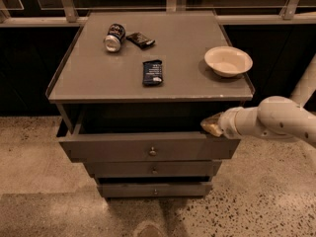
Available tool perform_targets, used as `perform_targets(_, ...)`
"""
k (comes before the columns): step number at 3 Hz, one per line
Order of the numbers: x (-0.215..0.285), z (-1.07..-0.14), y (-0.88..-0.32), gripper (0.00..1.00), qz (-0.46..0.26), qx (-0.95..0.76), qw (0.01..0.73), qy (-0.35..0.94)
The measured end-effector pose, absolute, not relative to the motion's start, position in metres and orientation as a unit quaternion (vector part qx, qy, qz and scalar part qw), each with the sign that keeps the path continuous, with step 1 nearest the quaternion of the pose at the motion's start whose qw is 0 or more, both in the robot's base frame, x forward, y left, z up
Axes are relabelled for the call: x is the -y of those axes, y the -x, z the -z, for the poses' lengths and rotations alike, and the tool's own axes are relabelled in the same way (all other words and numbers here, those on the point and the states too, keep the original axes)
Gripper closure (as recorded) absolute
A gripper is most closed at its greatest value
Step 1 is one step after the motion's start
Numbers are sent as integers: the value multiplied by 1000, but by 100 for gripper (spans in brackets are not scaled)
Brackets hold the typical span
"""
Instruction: Open top drawer
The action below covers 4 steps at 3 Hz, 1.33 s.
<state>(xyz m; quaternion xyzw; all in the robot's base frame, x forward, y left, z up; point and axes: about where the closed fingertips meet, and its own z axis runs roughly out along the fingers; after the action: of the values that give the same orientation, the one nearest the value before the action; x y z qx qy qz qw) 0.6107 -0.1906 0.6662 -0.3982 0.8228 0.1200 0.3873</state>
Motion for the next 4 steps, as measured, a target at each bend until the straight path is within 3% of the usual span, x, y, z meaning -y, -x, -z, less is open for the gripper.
perform_targets(4, 200, -667, -556, 100, -247, -826, 323, 391)
